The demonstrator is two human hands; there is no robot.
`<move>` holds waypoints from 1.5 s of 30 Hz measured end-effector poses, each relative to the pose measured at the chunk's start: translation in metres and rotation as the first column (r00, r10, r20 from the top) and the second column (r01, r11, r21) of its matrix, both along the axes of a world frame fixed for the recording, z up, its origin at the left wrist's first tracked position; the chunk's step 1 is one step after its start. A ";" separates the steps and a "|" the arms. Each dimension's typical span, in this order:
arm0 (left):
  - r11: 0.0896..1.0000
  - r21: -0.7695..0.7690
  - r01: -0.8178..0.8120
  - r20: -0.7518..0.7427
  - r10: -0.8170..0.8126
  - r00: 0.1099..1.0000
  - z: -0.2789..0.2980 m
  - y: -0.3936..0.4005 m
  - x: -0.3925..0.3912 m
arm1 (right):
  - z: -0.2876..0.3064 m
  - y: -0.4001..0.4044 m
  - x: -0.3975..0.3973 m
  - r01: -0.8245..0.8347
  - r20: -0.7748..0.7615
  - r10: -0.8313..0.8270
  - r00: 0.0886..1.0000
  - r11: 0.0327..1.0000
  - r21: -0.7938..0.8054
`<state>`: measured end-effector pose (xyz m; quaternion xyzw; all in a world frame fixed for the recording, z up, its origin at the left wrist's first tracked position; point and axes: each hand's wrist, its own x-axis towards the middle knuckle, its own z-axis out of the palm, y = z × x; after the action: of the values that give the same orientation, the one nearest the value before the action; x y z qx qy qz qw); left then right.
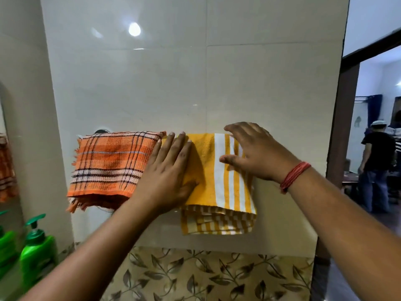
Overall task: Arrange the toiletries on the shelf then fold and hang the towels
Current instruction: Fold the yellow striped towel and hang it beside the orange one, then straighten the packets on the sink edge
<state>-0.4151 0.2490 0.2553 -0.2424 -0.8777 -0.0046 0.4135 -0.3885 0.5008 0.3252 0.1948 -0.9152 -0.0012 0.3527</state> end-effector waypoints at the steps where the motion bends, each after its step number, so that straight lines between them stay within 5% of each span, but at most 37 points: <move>1: 0.999 0.046 -0.001 -0.008 0.002 1.000 -0.010 0.002 0.007 | -0.010 -0.007 0.001 -0.011 -0.066 0.011 0.998 1.000 0.003; 8: 0.960 0.259 -0.110 -0.104 0.141 0.985 -0.070 -0.008 0.030 | -0.083 -0.068 0.001 -0.135 -0.328 0.133 0.935 0.991 0.016; 17: 0.817 0.306 -0.489 -0.003 0.514 0.858 -0.140 -0.068 0.072 | -0.173 -0.154 -0.011 -0.571 -0.255 0.535 0.806 0.815 -0.096; 22: 0.579 0.366 -0.729 0.218 0.708 0.672 -0.210 -0.079 0.118 | -0.241 -0.194 -0.009 -0.747 -0.115 0.740 0.663 0.644 -0.165; 28: 0.310 0.256 -0.916 0.456 0.797 0.397 -0.300 -0.053 0.166 | -0.335 -0.210 0.008 -0.786 0.214 0.812 0.543 0.582 -0.210; 38: -0.064 -0.131 -0.989 0.758 0.636 -0.142 -0.409 -0.027 0.289 | -0.453 -0.226 0.083 -0.810 0.643 0.678 0.355 0.567 -0.151; 45: -0.155 -0.151 -0.976 0.812 0.543 -0.212 -0.448 -0.047 0.334 | -0.490 -0.260 0.125 -0.856 0.718 0.609 0.336 0.516 -0.037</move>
<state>-0.0808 0.2023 -0.1930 0.6060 -0.7923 -0.0709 -0.0044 -0.2636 0.2405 -0.1646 0.6385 -0.7634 0.0666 -0.0714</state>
